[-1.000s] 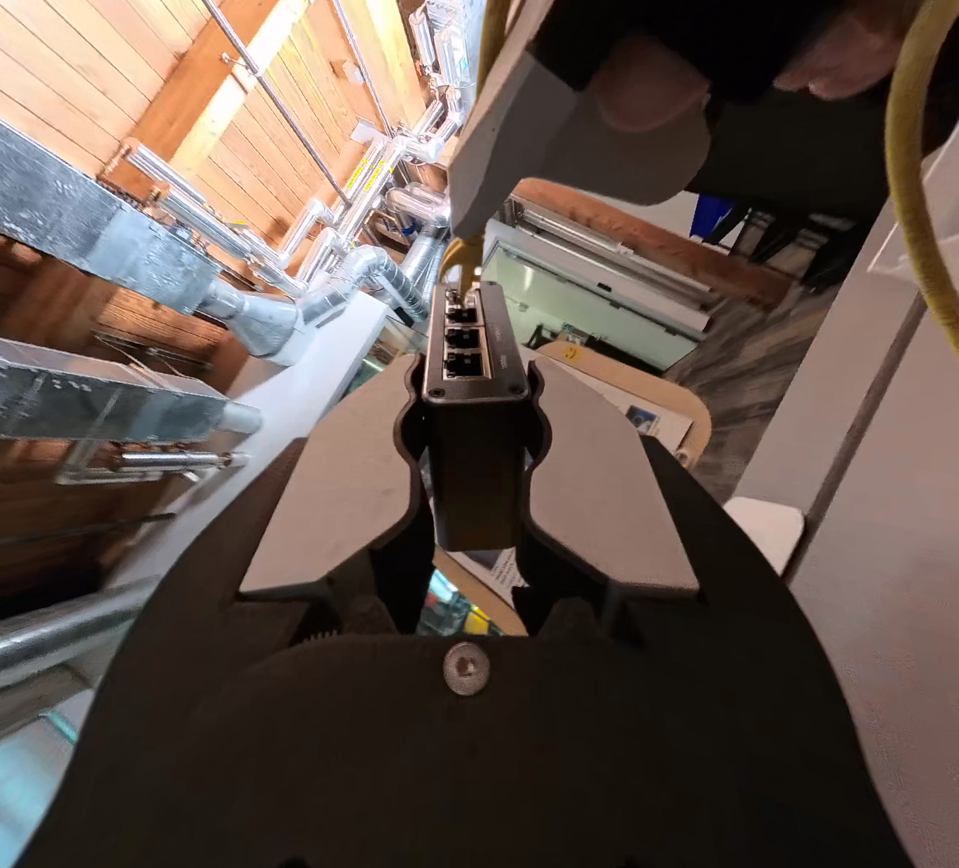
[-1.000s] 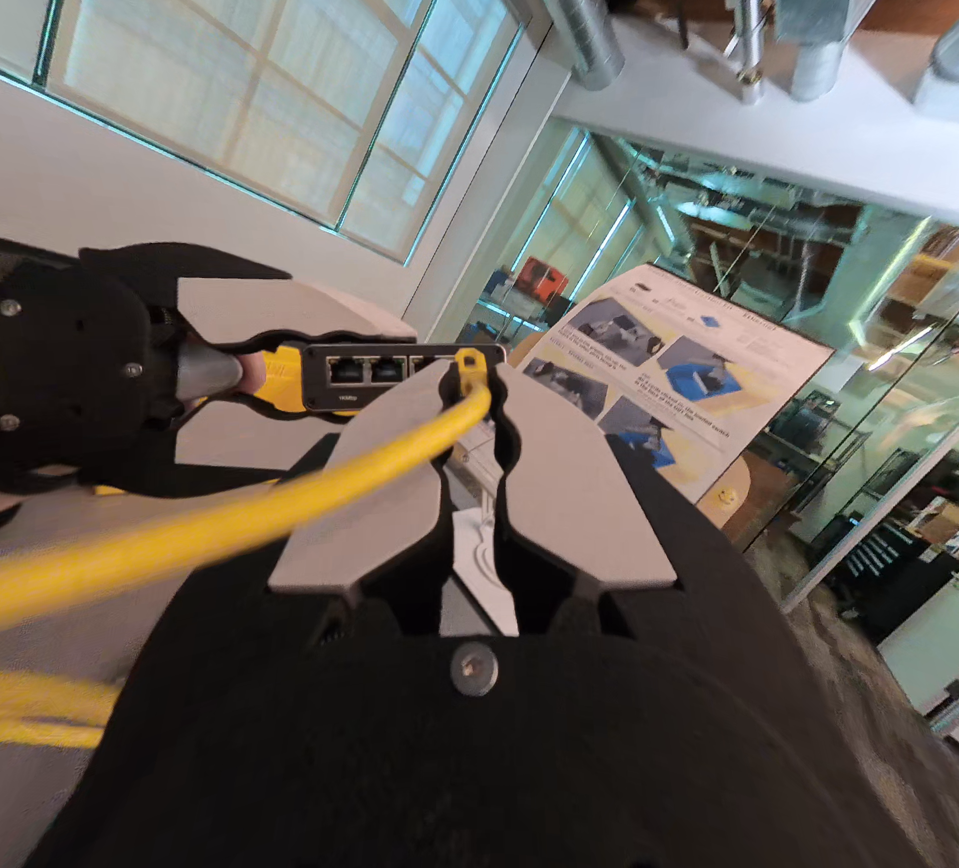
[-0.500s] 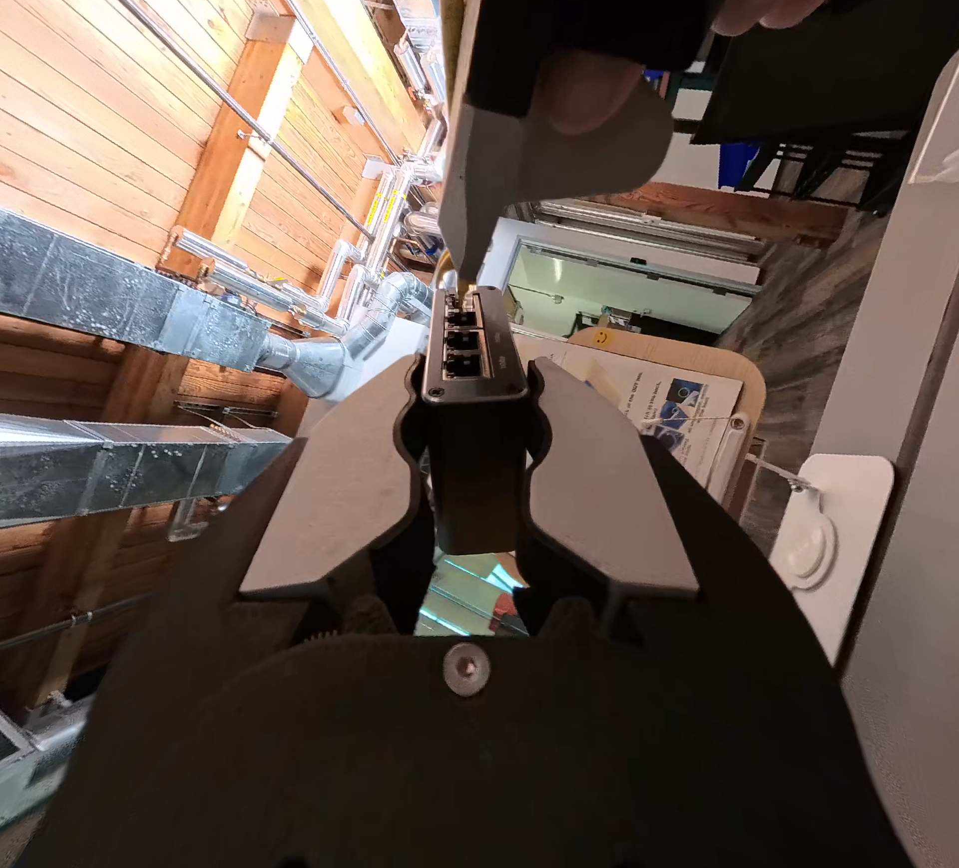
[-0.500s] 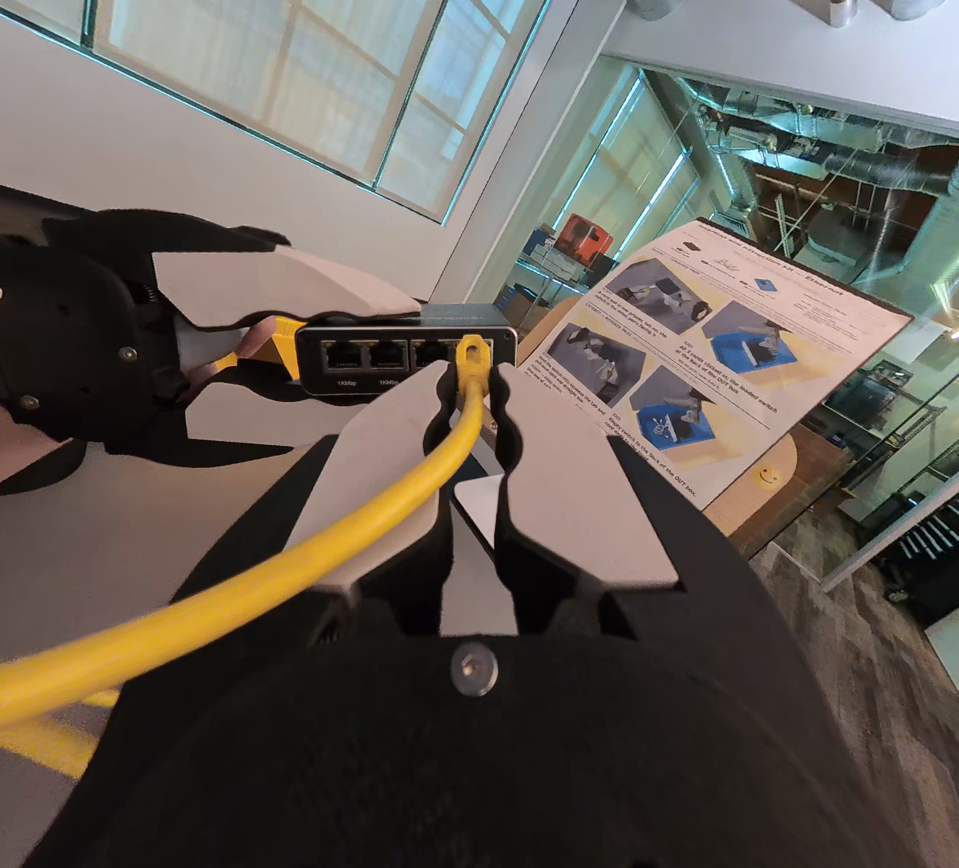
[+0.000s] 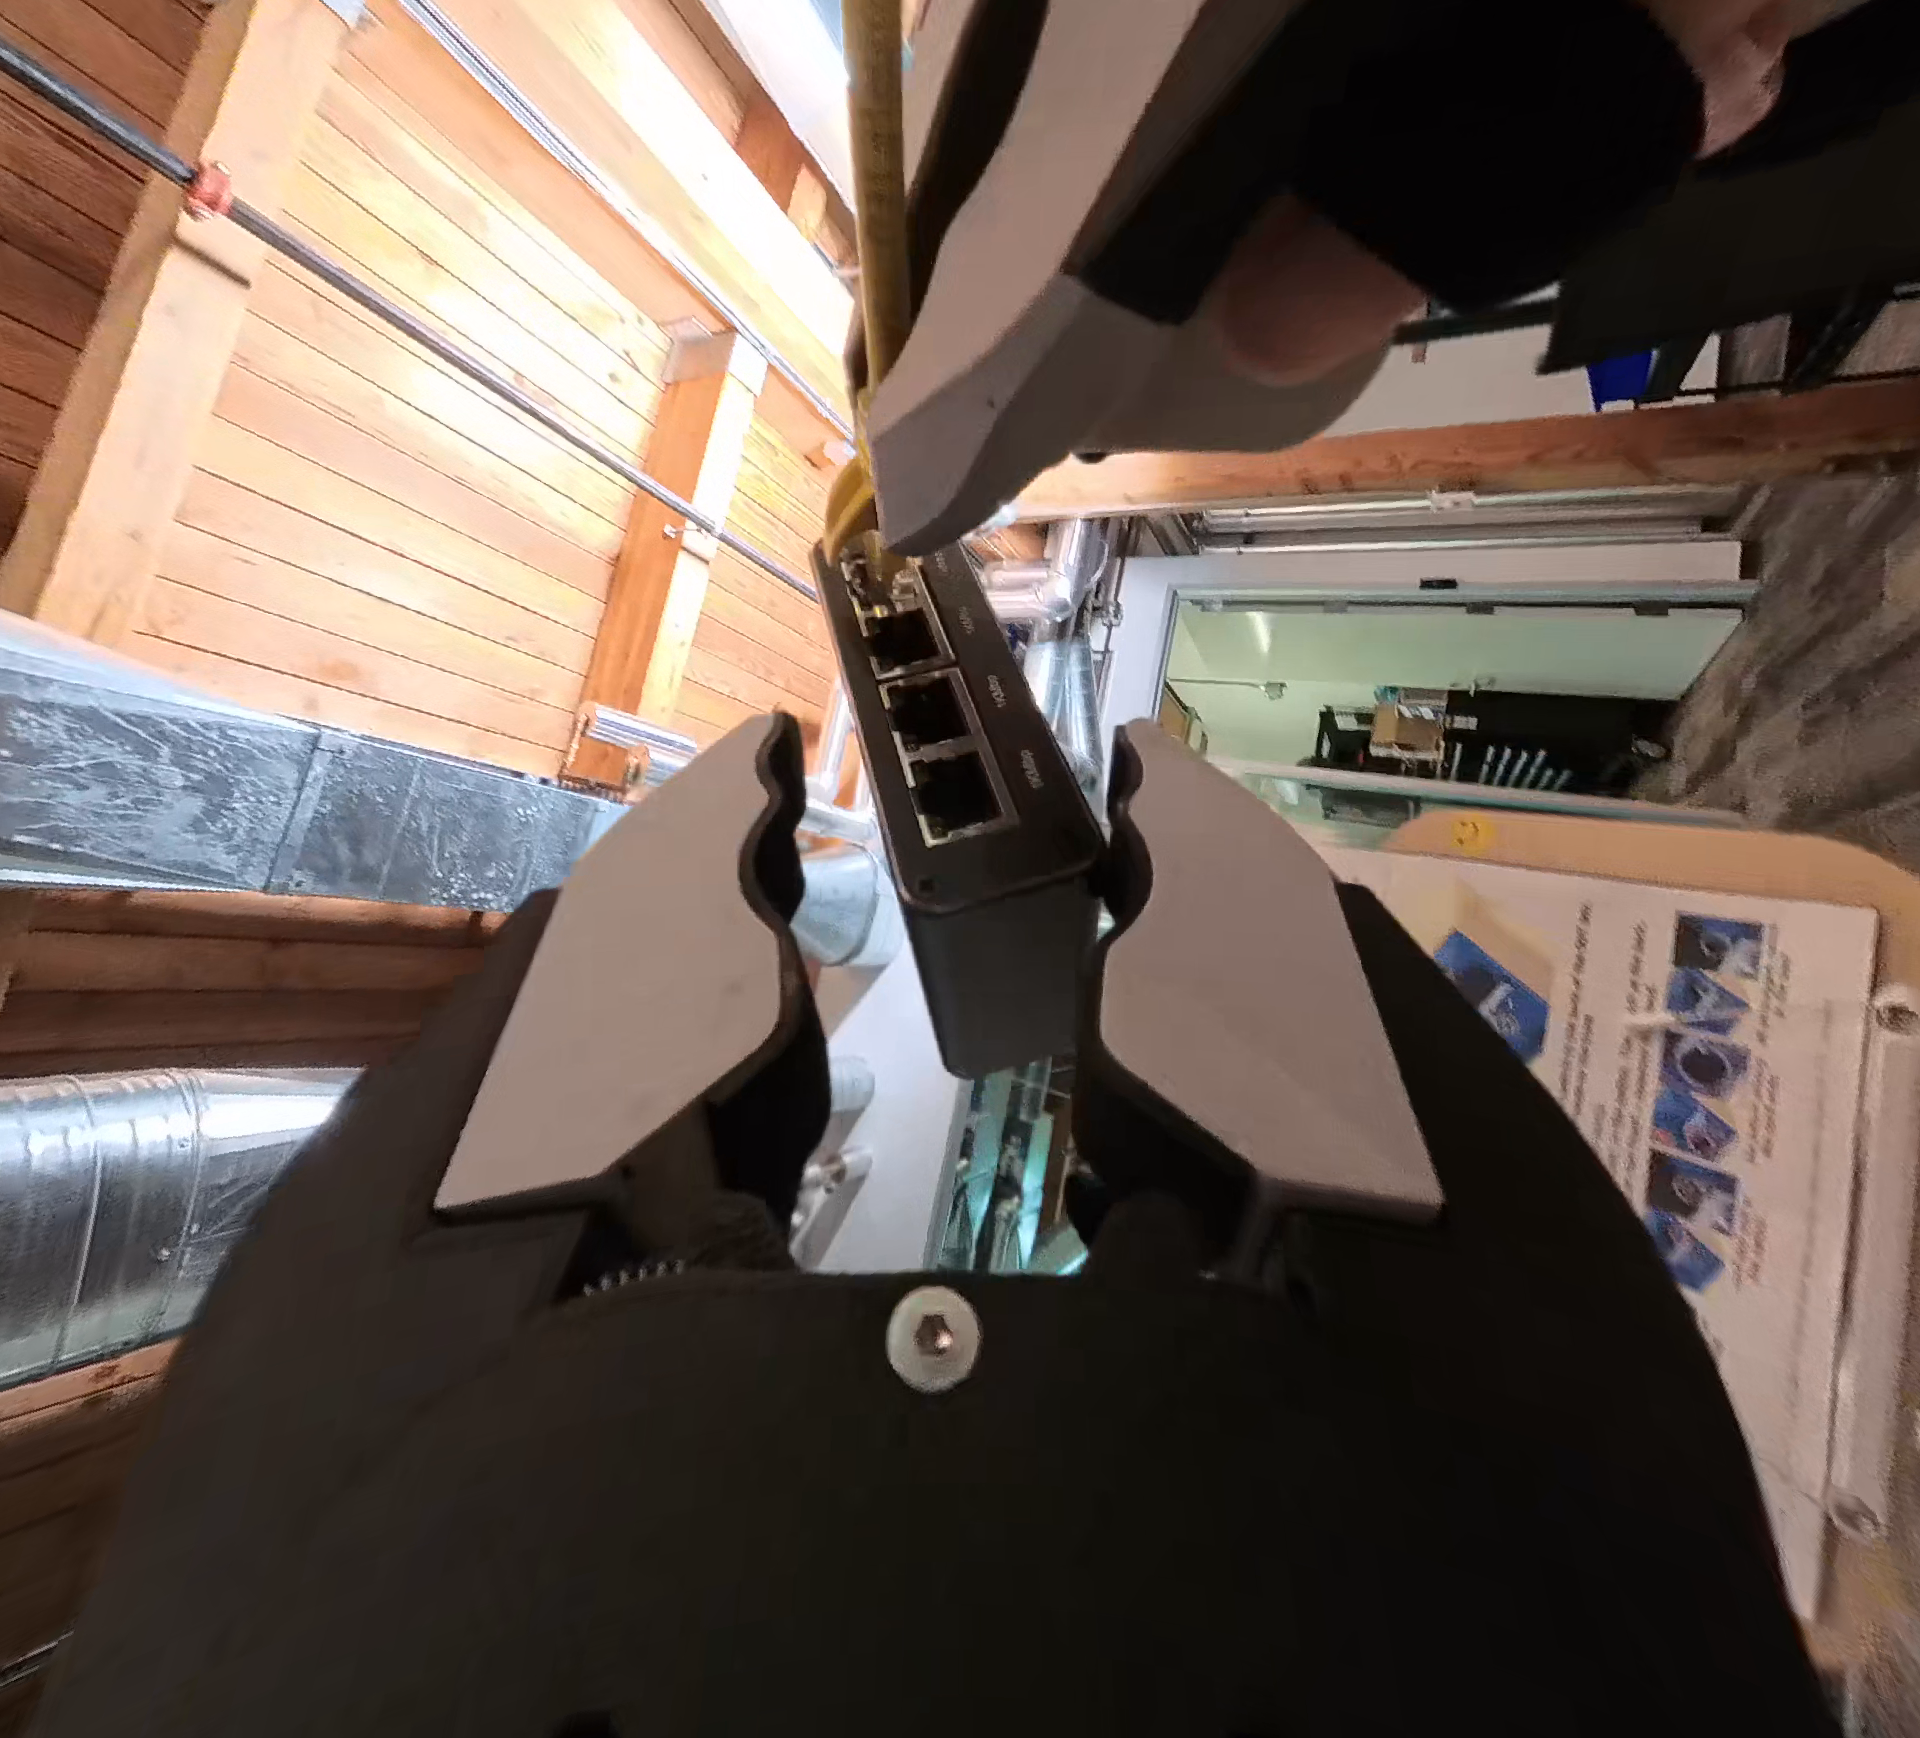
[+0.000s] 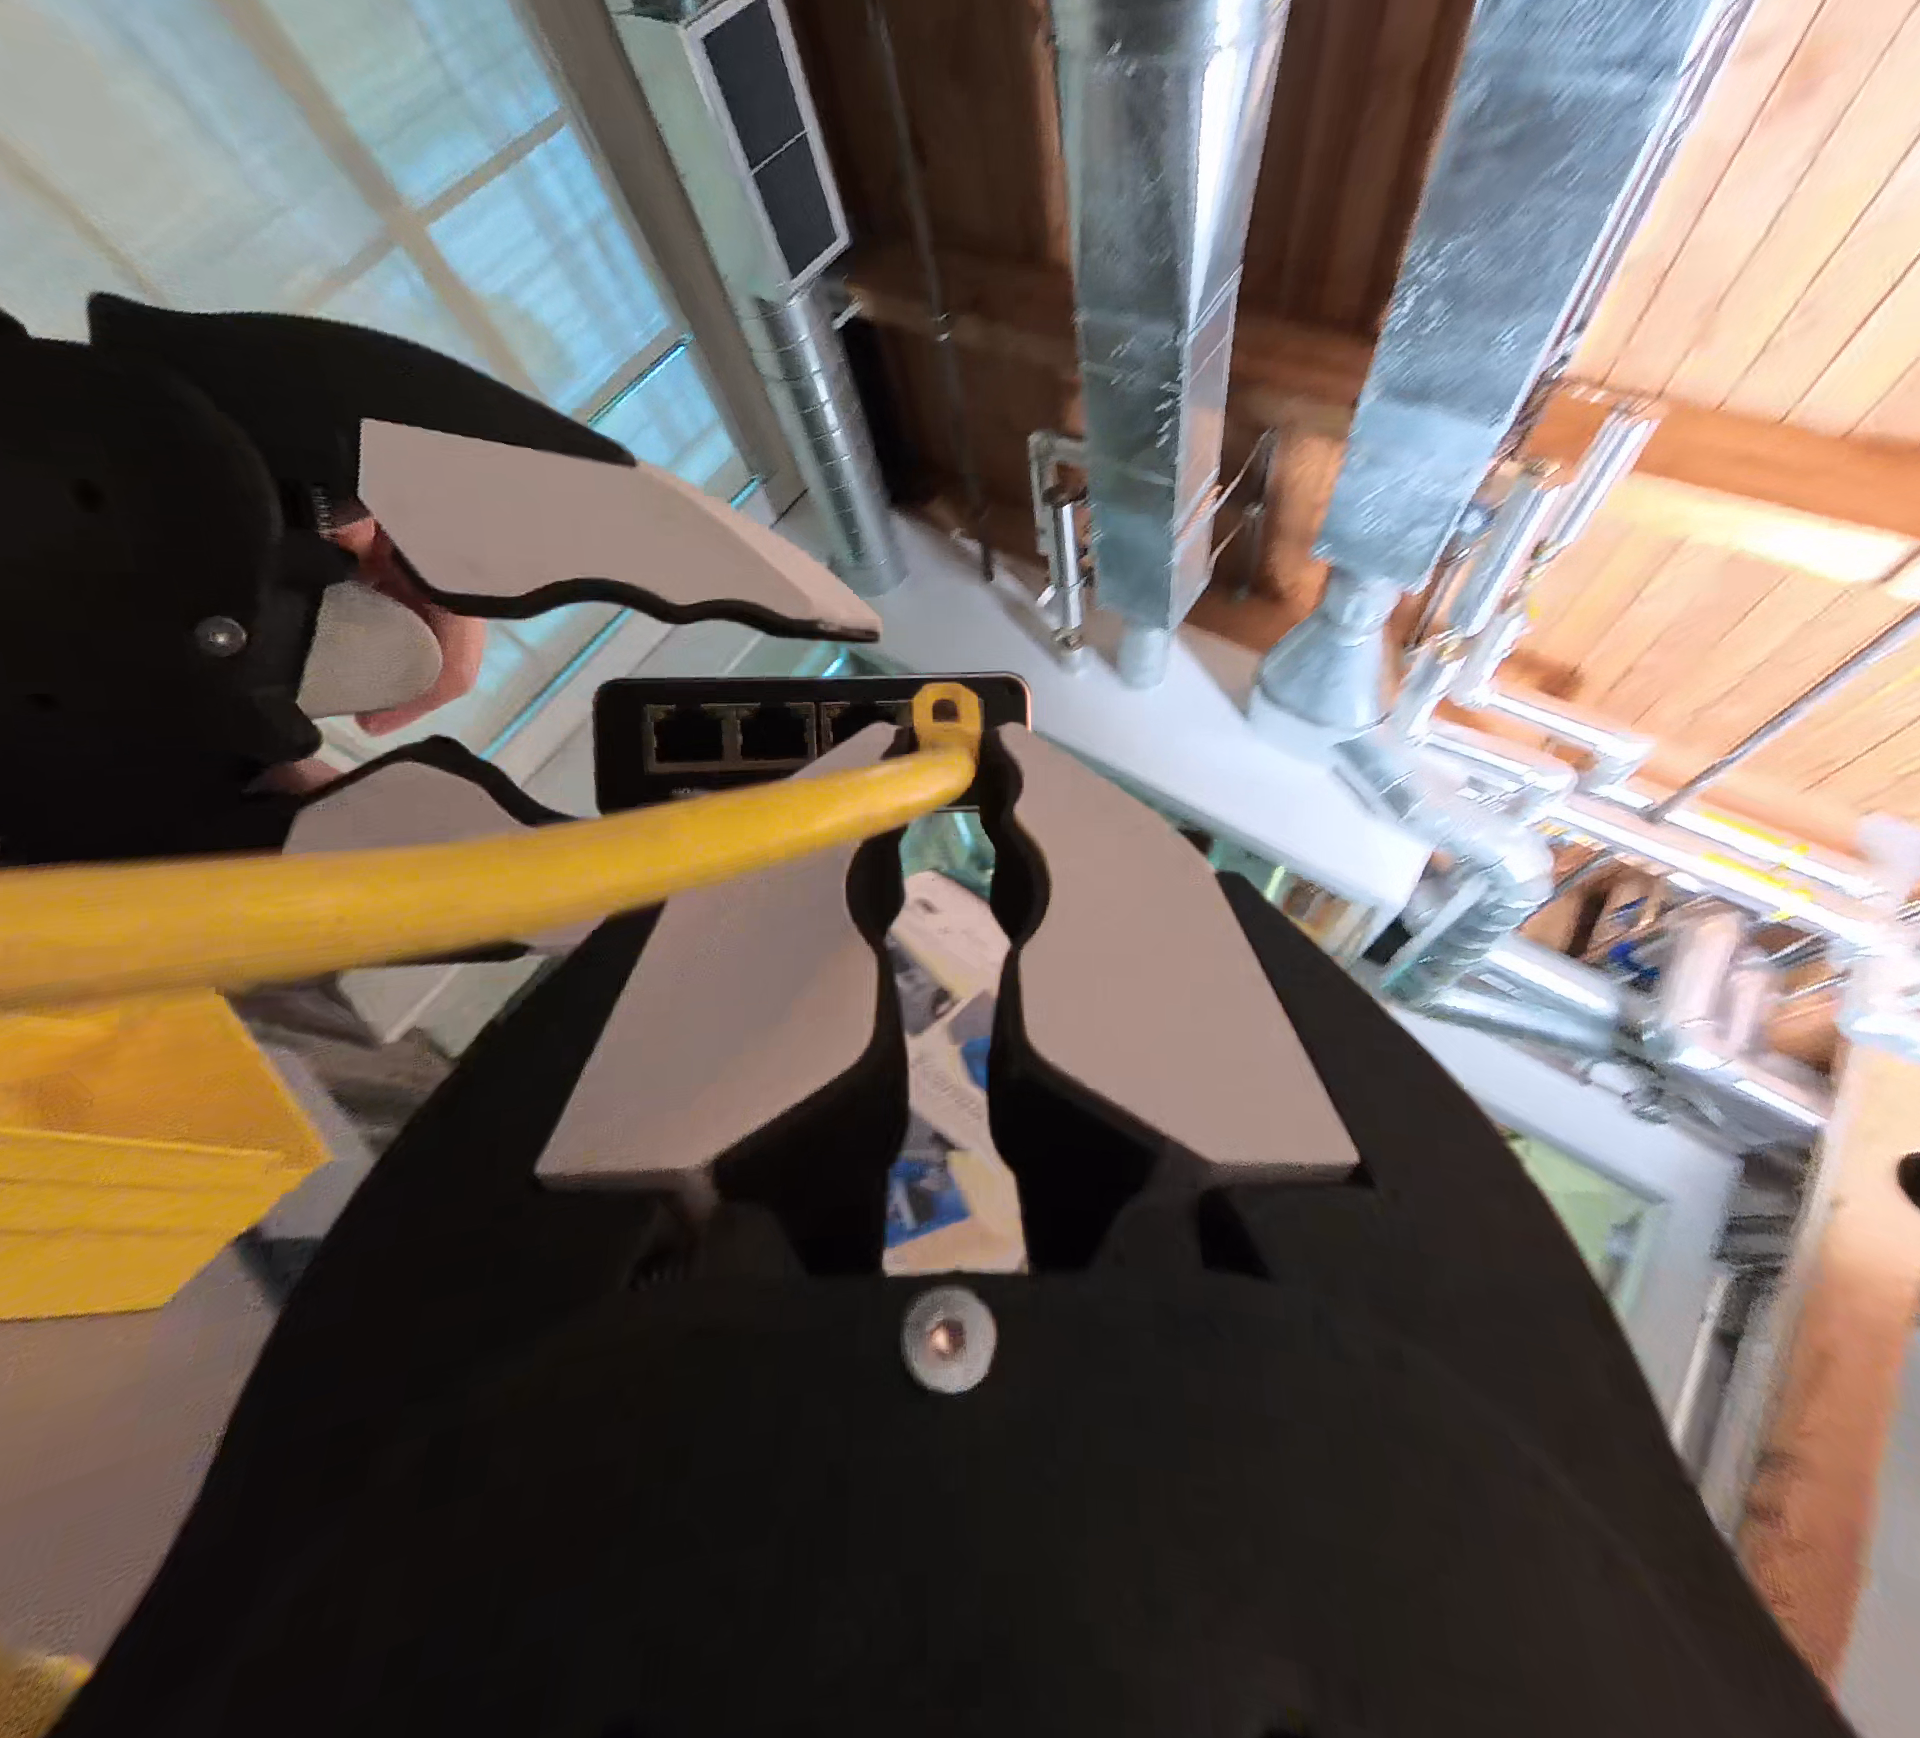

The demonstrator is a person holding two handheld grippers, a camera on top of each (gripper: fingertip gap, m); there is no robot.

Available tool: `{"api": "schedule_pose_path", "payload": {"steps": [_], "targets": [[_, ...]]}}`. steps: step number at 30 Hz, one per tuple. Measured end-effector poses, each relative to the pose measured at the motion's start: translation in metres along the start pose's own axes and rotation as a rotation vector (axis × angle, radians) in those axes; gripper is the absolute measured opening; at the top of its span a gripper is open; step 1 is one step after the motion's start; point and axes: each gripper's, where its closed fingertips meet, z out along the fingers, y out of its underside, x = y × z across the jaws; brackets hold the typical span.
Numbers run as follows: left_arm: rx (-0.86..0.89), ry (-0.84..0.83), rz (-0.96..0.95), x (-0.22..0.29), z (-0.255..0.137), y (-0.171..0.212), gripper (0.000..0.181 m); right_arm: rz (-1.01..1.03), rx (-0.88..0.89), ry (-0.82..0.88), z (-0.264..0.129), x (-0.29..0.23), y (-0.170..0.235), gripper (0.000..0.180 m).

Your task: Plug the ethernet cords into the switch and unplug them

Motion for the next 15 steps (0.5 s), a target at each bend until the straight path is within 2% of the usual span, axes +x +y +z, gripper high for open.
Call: {"api": "schedule_pose_path", "payload": {"steps": [4,7,9,11,13,15], "targets": [[0.023,-0.001,-0.116,-0.013,0.0,-0.017,0.072,-0.037,0.025,0.037,-0.008,0.014,-0.016,0.011],[-0.012,0.048,-0.326,-0.016,-0.015,-0.011,0.085,-0.073,0.019,0.057,-0.011,0.021,-0.017,0.011],[0.027,0.122,-0.618,-0.015,-0.028,-0.01,0.091,-0.098,0.02,0.065,-0.013,0.023,-0.018,0.012],[0.11,0.203,-1.009,-0.018,-0.037,-0.012,0.099,-0.137,0.02,0.07,-0.013,0.022,-0.019,0.012],[0.157,0.24,-1.379,-0.023,-0.035,-0.001,0.104,-0.172,0.02,0.069,-0.012,0.018,-0.019,0.012],[0.166,0.336,-1.692,-0.007,-0.026,0.011,0.119,-0.182,0.009,0.052,-0.01,0.013,-0.017,0.012]]}}
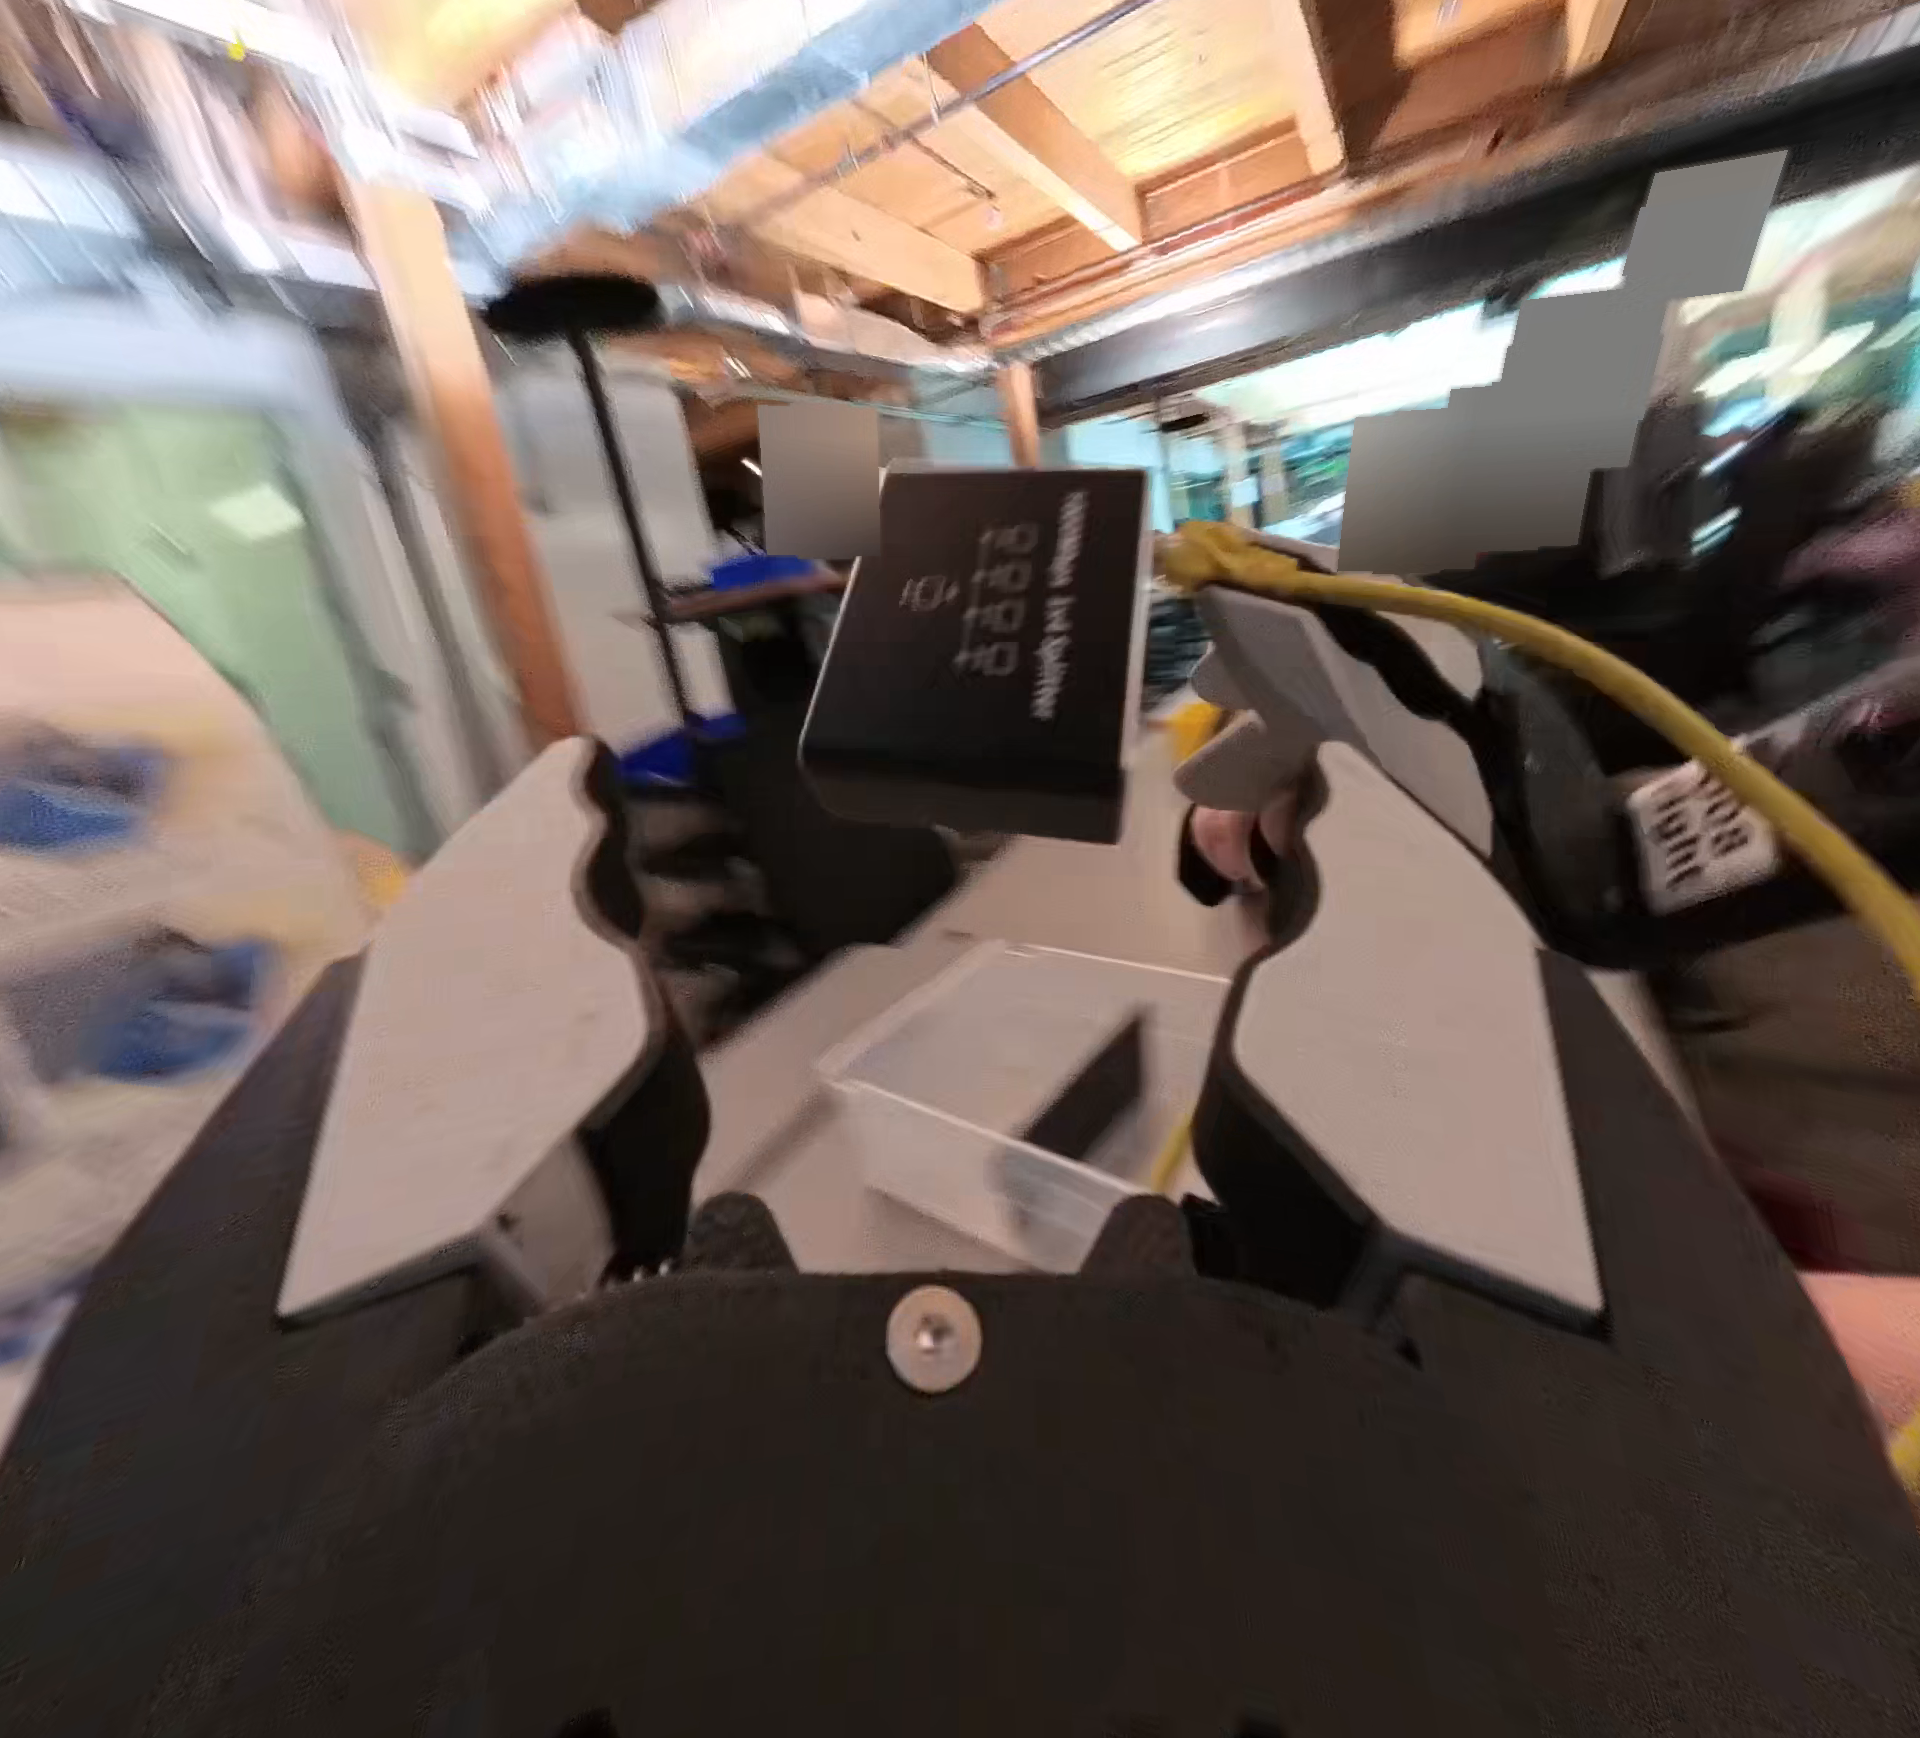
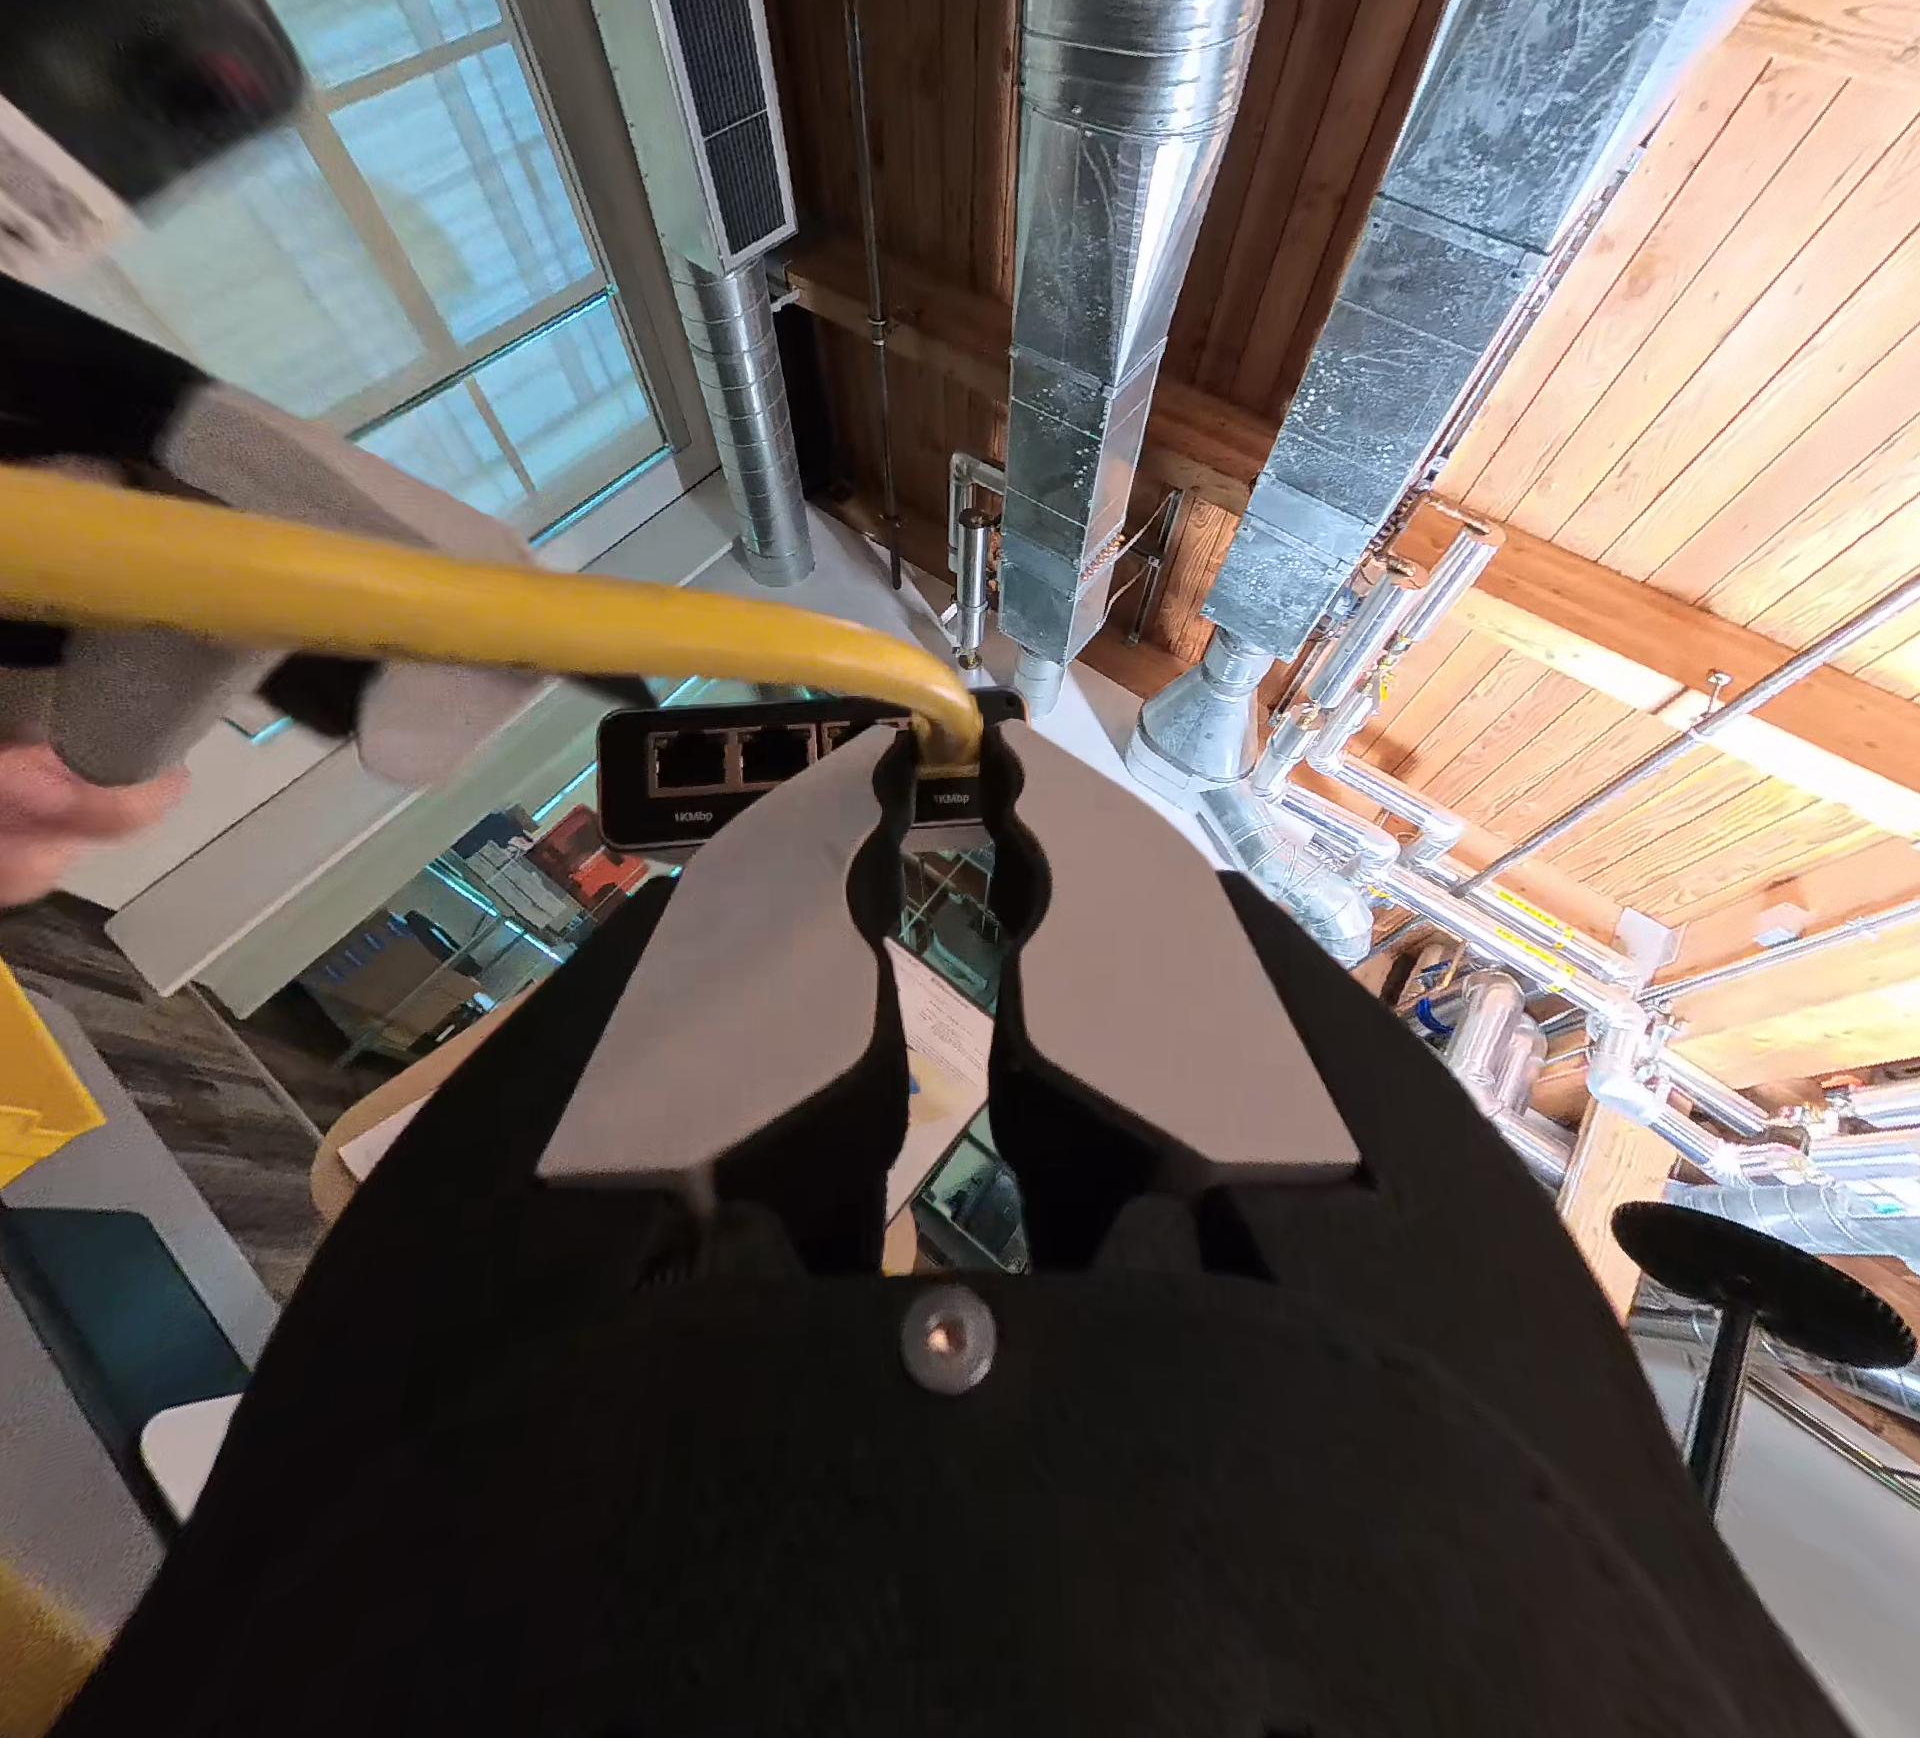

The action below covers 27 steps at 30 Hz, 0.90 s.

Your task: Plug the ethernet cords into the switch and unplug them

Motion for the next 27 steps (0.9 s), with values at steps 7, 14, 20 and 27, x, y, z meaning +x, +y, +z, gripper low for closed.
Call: {"api": "schedule_pose_path", "payload": {"steps": [7,14,20,27], "targets": [[0.153,0.135,-0.155,-0.023,0.015,0.033,0.103,-0.001,-0.036,-0.057,0.007,-0.017,0.011,0.012],[0.095,0.238,-0.199,-0.022,0.027,0.053,0.085,0.018,-0.086,-0.111,0.014,-0.034,0.035,0.012],[0.098,0.178,-0.096,-0.034,0.025,0.056,0.084,0.038,-0.134,-0.138,0.017,-0.038,0.048,0.012],[0.112,0.041,0.187,-0.036,0.007,0.034,0.08,0.125,-0.148,-0.164,0.018,-0.041,0.049,0.012]]}}
